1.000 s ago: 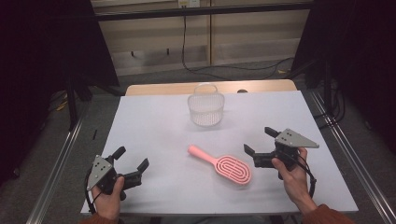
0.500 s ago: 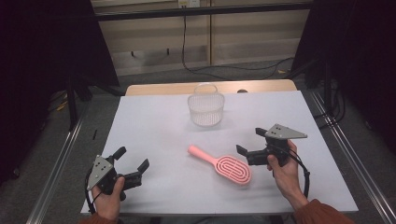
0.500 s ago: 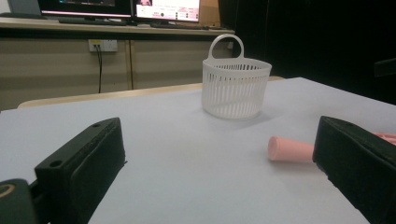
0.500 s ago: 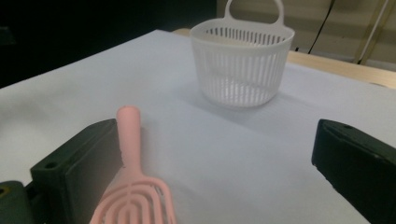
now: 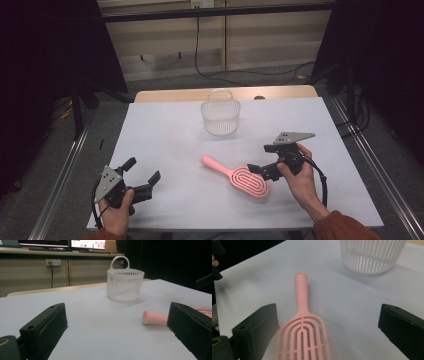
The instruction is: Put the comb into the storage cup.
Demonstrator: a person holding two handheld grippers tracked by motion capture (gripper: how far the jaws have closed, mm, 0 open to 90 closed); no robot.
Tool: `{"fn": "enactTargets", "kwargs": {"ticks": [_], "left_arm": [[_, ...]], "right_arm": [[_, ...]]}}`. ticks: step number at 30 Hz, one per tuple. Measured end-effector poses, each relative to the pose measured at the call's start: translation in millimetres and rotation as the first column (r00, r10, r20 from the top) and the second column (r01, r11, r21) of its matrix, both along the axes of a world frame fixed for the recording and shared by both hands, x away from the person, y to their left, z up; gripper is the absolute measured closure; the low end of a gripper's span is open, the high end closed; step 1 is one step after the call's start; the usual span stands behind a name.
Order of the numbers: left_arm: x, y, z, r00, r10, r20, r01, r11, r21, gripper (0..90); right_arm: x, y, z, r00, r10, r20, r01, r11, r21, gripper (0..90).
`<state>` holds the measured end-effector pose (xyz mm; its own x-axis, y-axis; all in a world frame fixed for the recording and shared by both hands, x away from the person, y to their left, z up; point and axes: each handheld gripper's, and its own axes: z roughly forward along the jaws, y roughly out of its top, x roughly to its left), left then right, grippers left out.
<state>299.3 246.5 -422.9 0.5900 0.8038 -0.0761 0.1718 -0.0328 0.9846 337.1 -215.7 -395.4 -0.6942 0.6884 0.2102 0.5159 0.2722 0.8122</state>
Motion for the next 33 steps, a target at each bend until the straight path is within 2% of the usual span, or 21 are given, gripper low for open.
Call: {"fn": "enactTargets", "kwargs": {"ticks": [2,4,6,7,9,14,15,16,19,20,21,22,23,24,26,28,32,33], "left_arm": [[-0.1,-0.2,-0.1,1.0,0.0,-0.001,0.0,1.0,-0.001,2.9],[-0.2,-1.2,-0.1,1.0,0.0,-0.002,0.0,1.0,-0.006,2.9],[0.1,-1.2,-0.2,1.0,-0.007,-0.002,0.007,1.0,0.0,2.9],[0.4,-1.2,-0.1,0.9999,-0.012,-0.001,0.012,0.9999,0.01,3.1],[0.5,-1.4,-0.3,0.9999,-0.015,-0.002,0.015,0.9998,0.01,3.1],[1.2,-1.8,-0.7,0.9999,-0.014,-0.005,0.015,0.9998,0.01,3.1],[1.2,-1.7,-0.7,0.9998,-0.017,-0.009,0.017,0.9998,0.011,3.1],[1.1,-2.1,-0.7,0.9996,-0.023,-0.014,0.023,0.9997,0.004,3.3],[0.4,-3.5,-0.6,0.9994,-0.03,-0.014,0.03,0.9995,0.003,3.4],[0.5,-2.9,-0.4,0.9995,-0.029,-0.01,0.029,0.9995,0.012,3.3],[0.5,-2.9,-0.4,0.9995,-0.029,-0.01,0.029,0.9995,0.012,3.4],[0.9,-2.2,-0.7,0.9996,-0.027,-0.011,0.027,0.9996,0.012,3.4],[0.9,-2.1,-0.7,0.9996,-0.025,-0.011,0.025,0.9996,0.011,3.4],[0.7,-2.2,-0.6,0.9997,-0.023,-0.011,0.023,0.9997,0.007,3.4],[0.6,-1.8,-0.3,0.9997,-0.022,-0.007,0.022,0.9997,0.008,3.3],[0.5,-1.5,-0.2,0.9999,-0.016,-0.005,0.016,0.9998,0.012,3.2],[0.6,-0.8,0.1,0.9999,-0.013,-0.003,0.013,0.9999,0.011,3.2],[0.6,-0.8,0.1,0.9999,-0.013,-0.003,0.013,0.9999,0.011,3.2]], "right_arm": [[0.0,1.6,-0.3,1.0,0.007,-0.007,-0.007,0.9999,-0.013,2.1],[0.5,4.8,-0.9,0.9989,0.039,-0.026,-0.04,0.9984,-0.039,4.5],[0.2,5.2,-1.2,0.998,0.049,-0.041,-0.051,0.9978,-0.042,5.9],[0.2,5.7,-3.1,0.9941,0.07,-0.083,-0.073,0.9971,-0.024,5.1],[-1.2,6.8,-4.3,0.9931,0.075,-0.09,-0.08,0.9955,-0.051,5.9],[-1.5,11.5,-3.6,0.9857,0.11,-0.128,-0.121,0.9893,-0.082,6.0],[-1.2,13.3,-3.4,0.9827,0.121,-0.14,-0.135,0.9862,-0.095,6.0],[-1.0,17.5,-3.3,0.9775,0.141,-0.157,-0.162,0.9784,-0.128,5.9],[-1.3,21.6,-2.7,0.9751,0.146,-0.167,-0.171,0.9738,-0.15,5.7],[-0.3,25.6,-2.5,0.9704,0.15,-0.189,-0.183,0.9683,-0.171,5.3],[-0.3,25.6,-2.5,0.9704,0.15,-0.189,-0.183,0.9683,-0.171,5.3],[2.0,29.7,-2.6,0.9648,0.149,-0.216,-0.196,0.9563,-0.217,5.2],[3.5,31.5,-2.1,0.9613,0.158,-0.225,-0.21,0.9513,-0.226,5.4],[4.2,32.8,-1.1,0.9604,0.155,-0.231,-0.209,0.9512,-0.228,5.4],[6.6,34.6,0.9,0.9618,0.157,-0.224,-0.211,0.9475,-0.24,4.5],[8.6,36.9,1.7,0.9547,0.165,-0.248,-0.227,0.9421,-0.247,4.8],[10.9,43.2,-4.9,0.949,0.156,-0.274,-0.238,0.924,-0.299,6.8],[11.3,44.4,-6.3,0.9441,0.162,-0.287,-0.248,0.9236,-0.293,6.1]]}}
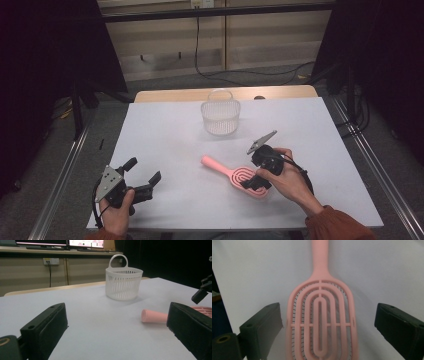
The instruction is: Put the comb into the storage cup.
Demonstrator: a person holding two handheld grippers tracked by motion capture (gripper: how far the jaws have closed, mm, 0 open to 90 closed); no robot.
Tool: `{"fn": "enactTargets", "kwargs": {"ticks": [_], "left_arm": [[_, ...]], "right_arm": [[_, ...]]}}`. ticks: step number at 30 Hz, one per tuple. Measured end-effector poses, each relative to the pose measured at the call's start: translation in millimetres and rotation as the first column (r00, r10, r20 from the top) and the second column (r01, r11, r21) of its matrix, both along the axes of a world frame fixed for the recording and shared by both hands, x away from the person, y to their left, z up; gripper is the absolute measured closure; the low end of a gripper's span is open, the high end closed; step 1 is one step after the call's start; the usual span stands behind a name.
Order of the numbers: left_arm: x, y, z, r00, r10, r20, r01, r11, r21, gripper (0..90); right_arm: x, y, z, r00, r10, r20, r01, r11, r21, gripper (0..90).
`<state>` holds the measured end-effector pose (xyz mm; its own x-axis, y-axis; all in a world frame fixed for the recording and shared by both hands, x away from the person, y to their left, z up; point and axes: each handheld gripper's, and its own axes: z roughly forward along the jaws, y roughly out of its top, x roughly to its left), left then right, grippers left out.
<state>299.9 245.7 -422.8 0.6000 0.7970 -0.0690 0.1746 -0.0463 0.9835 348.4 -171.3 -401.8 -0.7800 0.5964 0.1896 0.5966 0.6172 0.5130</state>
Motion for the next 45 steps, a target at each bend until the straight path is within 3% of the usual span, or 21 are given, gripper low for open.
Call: {"fn": "enactTargets", "kwargs": {"ticks": [10,14,20,25,30,40,45], "left_arm": [[0.1,-0.8,-0.3,1.0,0.0,-0.001,0.0,1.0,0.009,3.2],[-0.2,-1.3,-0.4,1.0,0.003,-0.004,-0.003,1.0,0.009,3.2],[0.1,-0.8,-0.6,1.0,0.002,-0.005,-0.002,1.0,0.008,3.2],[0.5,-0.6,-0.5,1.0,0.0,-0.006,0.0,1.0,0.01,3.2],[0.4,-0.7,-0.4,1.0,-0.002,-0.006,0.002,1.0,0.006,3.2],[0.8,0.7,-0.1,1.0,-0.004,-0.007,0.004,1.0,0.008,3.2],[0.6,0.1,-0.1,1.0,-0.005,-0.005,0.005,1.0,0.001,3.2]], "right_arm": [[0.0,10.2,1.0,0.9992,0.04,0.003,-0.039,0.9964,-0.076,5.9],[3.0,16.5,-2.6,0.9976,0.066,-0.022,-0.068,0.9898,-0.125,7.1],[3.9,20.9,-5.0,0.9972,0.074,-0.014,-0.075,0.9876,-0.138,8.3],[6.5,26.4,-11.9,0.9954,0.084,-0.046,-0.091,0.982,-0.166,7.6],[7.3,27.7,-14.6,0.9951,0.085,-0.051,-0.093,0.9805,-0.173,7.7],[6.8,33.2,-17.3,0.9948,0.088,-0.052,-0.097,0.9758,-0.196,12.2],[7.8,33.9,-19.6,0.995,0.085,-0.053,-0.094,0.9747,-0.203,18.5]]}}
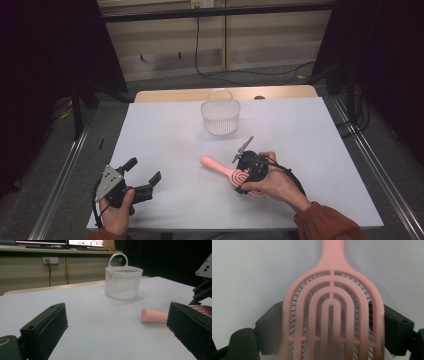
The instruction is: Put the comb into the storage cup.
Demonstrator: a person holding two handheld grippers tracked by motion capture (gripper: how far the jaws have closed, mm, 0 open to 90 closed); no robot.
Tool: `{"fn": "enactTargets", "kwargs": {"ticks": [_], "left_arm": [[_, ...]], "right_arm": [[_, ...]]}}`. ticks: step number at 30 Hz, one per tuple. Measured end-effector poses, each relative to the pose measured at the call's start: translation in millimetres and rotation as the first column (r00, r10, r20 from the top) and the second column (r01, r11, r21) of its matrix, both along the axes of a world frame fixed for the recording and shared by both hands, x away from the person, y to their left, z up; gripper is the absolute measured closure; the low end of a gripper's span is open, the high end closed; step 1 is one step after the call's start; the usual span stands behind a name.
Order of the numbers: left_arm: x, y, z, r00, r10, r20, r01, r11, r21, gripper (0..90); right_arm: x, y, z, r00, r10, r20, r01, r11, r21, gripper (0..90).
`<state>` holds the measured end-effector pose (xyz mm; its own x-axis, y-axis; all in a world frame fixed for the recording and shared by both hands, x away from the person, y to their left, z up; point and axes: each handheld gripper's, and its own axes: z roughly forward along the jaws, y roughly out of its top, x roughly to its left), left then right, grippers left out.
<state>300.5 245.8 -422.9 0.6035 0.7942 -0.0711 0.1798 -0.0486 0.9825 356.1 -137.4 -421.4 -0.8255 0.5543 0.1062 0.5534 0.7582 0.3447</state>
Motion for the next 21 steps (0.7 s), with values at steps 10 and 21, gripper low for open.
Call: {"fn": "enactTargets", "kwargs": {"ticks": [10,21], "left_arm": [[0.2,0.5,-0.1,1.0,0.0,-0.002,0.0,1.0,0.003,3.2],[0.3,0.1,-0.5,1.0,-0.002,-0.004,0.002,1.0,-0.002,3.2]], "right_arm": [[-1.9,1.4,0.7,0.9999,-0.011,0.009,0.011,0.9998,-0.015,19.3],[-4.2,0.8,3.3,0.9996,-0.026,0.007,0.026,0.9996,-0.009,19.4]]}}
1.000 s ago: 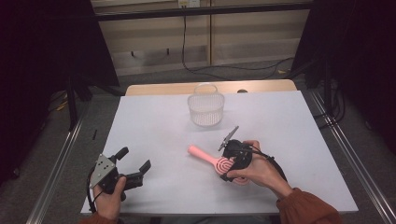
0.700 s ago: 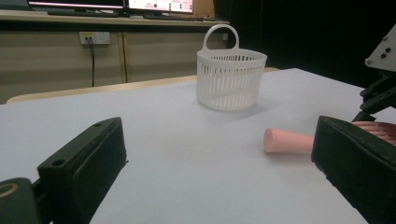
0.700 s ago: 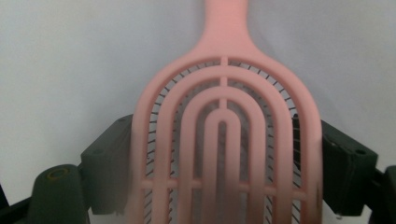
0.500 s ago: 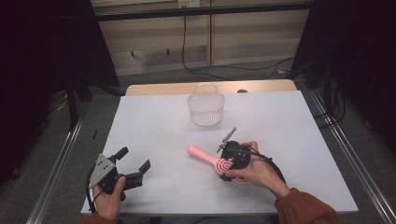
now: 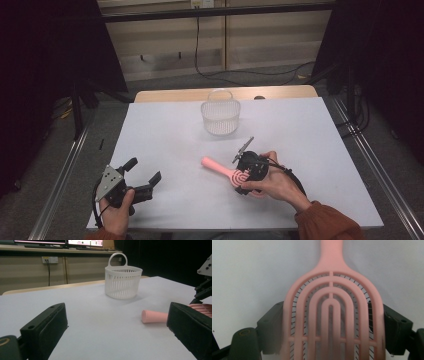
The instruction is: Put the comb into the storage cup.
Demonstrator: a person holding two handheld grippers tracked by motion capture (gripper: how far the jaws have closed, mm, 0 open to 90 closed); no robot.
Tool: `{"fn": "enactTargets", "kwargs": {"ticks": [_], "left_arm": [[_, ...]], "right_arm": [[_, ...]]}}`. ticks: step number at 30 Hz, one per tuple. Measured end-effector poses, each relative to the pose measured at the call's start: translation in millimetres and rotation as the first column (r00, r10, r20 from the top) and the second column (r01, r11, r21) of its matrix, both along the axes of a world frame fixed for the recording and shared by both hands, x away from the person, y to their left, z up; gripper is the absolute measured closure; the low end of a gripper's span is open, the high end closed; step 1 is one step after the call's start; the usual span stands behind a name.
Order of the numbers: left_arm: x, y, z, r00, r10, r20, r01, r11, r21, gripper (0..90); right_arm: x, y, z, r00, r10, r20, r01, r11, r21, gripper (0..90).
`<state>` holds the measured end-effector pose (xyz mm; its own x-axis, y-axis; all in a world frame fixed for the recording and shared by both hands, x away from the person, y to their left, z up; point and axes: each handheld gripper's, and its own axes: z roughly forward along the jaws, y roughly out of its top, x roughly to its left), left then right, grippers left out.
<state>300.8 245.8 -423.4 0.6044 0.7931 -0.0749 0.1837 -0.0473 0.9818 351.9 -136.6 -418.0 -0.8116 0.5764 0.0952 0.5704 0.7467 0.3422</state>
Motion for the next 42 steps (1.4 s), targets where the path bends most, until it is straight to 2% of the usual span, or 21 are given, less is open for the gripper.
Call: {"fn": "enactTargets", "kwargs": {"ticks": [22,42], "left_arm": [[-0.2,0.2,0.2,1.0,-0.003,-0.001,0.003,1.0,0.003,3.2],[-0.7,-0.4,0.1,1.0,-0.001,-0.001,0.001,1.0,-0.004,3.2]], "right_arm": [[-2.3,-2.2,9.6,0.9994,0.012,0.032,-0.013,0.9996,0.025,19.7],[-3.8,-8.7,24.4,0.9981,-0.014,0.06,0.01,0.9978,0.065,20.0]]}}
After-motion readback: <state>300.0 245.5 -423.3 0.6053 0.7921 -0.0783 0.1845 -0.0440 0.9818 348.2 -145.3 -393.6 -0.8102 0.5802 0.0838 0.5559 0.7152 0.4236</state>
